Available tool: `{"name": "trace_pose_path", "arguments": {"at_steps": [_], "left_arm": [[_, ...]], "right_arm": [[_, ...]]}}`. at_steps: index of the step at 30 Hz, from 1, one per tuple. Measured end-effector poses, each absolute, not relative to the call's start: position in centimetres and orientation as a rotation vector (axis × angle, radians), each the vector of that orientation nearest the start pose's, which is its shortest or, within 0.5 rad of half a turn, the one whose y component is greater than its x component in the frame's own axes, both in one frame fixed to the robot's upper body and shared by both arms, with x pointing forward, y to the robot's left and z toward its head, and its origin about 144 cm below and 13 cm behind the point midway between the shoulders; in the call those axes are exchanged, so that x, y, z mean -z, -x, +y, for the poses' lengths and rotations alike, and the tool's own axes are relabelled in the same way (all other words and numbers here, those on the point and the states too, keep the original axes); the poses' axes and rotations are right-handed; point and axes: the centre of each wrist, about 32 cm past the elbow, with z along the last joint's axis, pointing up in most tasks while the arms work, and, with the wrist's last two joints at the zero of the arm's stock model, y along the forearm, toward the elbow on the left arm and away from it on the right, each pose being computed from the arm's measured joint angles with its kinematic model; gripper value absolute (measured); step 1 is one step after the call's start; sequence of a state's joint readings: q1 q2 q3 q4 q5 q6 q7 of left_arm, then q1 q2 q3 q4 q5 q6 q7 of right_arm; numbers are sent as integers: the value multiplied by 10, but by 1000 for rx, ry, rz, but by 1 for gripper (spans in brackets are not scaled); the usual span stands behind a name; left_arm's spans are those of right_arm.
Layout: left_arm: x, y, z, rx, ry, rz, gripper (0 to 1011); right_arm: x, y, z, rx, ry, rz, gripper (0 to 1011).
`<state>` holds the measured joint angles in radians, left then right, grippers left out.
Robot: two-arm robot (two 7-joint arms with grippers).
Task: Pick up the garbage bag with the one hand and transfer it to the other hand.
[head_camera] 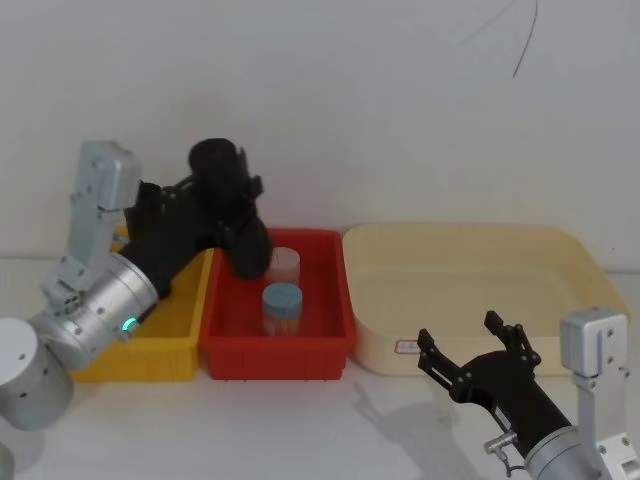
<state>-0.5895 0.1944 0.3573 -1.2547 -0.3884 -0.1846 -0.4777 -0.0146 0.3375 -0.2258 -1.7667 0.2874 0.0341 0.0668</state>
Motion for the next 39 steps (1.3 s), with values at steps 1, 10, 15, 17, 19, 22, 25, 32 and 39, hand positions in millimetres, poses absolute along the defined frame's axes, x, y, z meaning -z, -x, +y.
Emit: {"name": "trace_pose_path", "arguments": {"at_steps": [1,10,15,17,19,22,25,32,39], "left_arm": [[-1263,-601,195,-797,269,-274,436],[-1259,-607,168,-652,285,-203,436],[-1257,-612,153,-584,290,-161,436],[-1253,-615,145,-549,291,-134,436],[-1251,-617,139,-526,292,-115,436],[-1248,-622,127,-482,295,-77,436],[-1243,-628,117,-446,293,-36,436],[-1234,-638,98,-393,297,27,436],[-1228,-643,89,-372,303,57,436]], "right_arm": [[-1189,-443,-237,1230,-26,-75,1000],[-1189,-443,-237,1230,-26,-75,1000],[-1189,-443,-237,1230,-26,-75,1000],[-1189,-443,-237,1230,-26,-75,1000],[-1189,-443,-237,1230,-26,-75,1000],[-1189,-443,-237,1230,-26,-75,1000],[-1189,-443,-237,1230,-26,-75,1000],[-1189,-443,-237,1230,-26,-75,1000],[-1189,-443,-237,1229,-26,-75,1000]]}}
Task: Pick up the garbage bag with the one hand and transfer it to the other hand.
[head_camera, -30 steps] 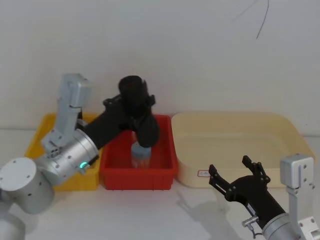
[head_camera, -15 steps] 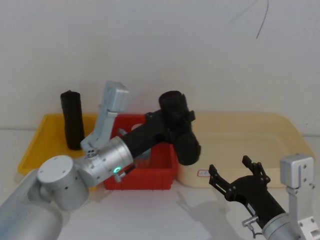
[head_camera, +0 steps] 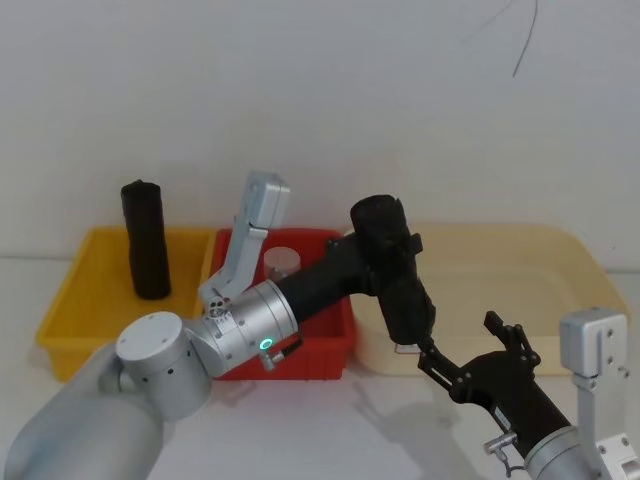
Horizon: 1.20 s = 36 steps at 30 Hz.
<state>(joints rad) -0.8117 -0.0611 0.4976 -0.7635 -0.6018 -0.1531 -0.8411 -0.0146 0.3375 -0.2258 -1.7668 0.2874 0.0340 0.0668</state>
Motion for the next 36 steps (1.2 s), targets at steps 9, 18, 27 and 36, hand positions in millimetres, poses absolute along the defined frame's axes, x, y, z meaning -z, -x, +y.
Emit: {"name": "trace_pose_path", "arguments": {"at_steps": [9,18,27,36], "left_arm": [[-1225,-646,83,-356,309,72,436],[-1223,-647,80,-346,311,79,437],[-1222,-647,79,-342,311,83,436],[-1222,-648,78,-340,311,84,436]], "right_arm": [[-1189,-443,-237,1230,-26,-75,1000],[-1192,-446,-237,1205,-7,-104,1000],[-1203,-454,-237,1134,45,-176,1000],[-1213,-470,-237,1052,115,-254,1000]]}}
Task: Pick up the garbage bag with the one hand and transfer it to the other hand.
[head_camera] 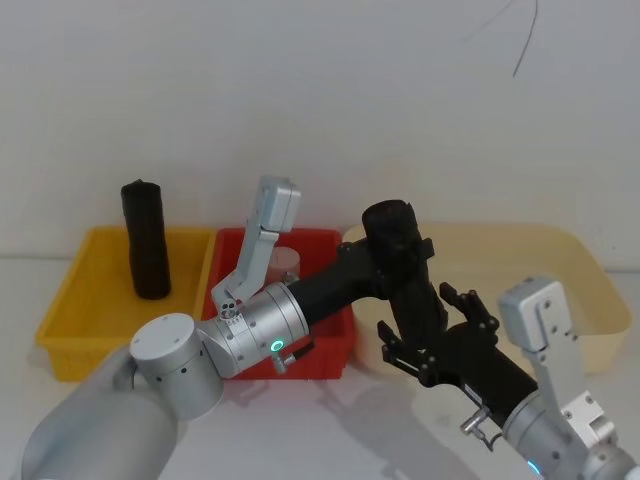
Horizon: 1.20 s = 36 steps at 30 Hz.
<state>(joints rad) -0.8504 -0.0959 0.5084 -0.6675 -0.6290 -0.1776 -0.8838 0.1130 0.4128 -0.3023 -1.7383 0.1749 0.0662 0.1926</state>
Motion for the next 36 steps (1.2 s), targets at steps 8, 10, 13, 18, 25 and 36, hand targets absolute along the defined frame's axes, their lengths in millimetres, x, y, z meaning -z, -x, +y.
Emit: {"name": "trace_pose_path", "arguments": {"at_steps": [8,10,13,18,25,36], "left_arm": [[-1222,-648,78,-339,312,84,437],[-1222,-648,78,-339,312,84,437],[-1222,-648,78,-339,312,84,436],[-1222,-648,78,-338,312,84,437],[-1222,-648,78,-338,312,85,436],[-1222,-648,78,-338,312,85,437]], "right_arm": [[-1216,-480,-240,1025,145,-297,1000],[-1216,-482,-241,1023,151,-308,1000],[-1216,-485,-242,1022,160,-327,1000],[-1215,-489,-244,1022,169,-348,1000],[-1213,-497,-244,1011,177,-367,1000],[-1210,-511,-245,992,192,-364,1000]]}}
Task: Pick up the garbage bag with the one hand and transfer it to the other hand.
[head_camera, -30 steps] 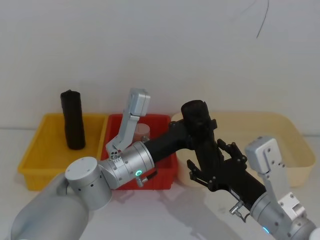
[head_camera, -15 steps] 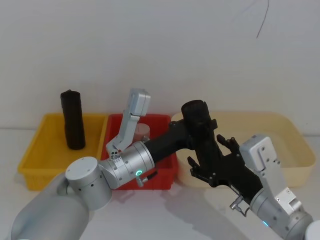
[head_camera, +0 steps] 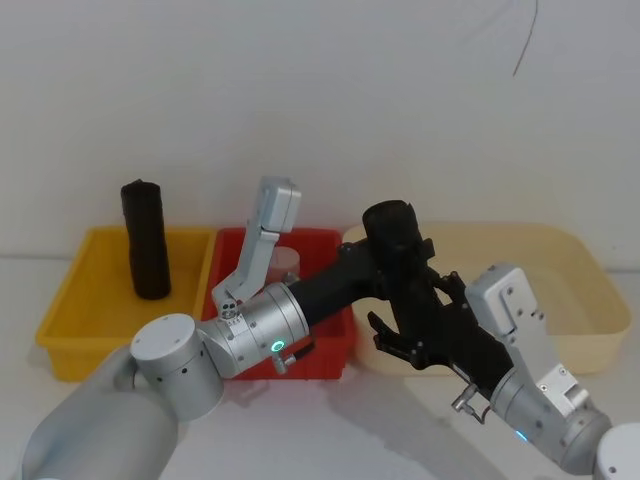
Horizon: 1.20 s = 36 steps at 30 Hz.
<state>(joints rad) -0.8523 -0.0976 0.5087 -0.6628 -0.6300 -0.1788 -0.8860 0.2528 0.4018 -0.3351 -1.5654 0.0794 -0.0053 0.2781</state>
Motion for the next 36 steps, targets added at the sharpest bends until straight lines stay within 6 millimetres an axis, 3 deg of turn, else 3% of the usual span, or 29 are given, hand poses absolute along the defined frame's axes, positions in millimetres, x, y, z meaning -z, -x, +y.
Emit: {"name": "trace_pose_path", "arguments": {"at_steps": [8,20,27,36], "left_arm": [[-1222,-648,78,-338,312,85,436],[-1222,-648,78,-338,312,85,436],[-1222,-648,78,-338,311,85,443],[-1222,-648,78,-339,312,85,714]], "right_arm": [[-1210,-517,-245,1007,206,-341,945],[-1212,-521,-251,1056,193,-289,587],[-1214,-521,-254,1077,185,-270,562],[-1215,-521,-259,1098,169,-256,561]]}}
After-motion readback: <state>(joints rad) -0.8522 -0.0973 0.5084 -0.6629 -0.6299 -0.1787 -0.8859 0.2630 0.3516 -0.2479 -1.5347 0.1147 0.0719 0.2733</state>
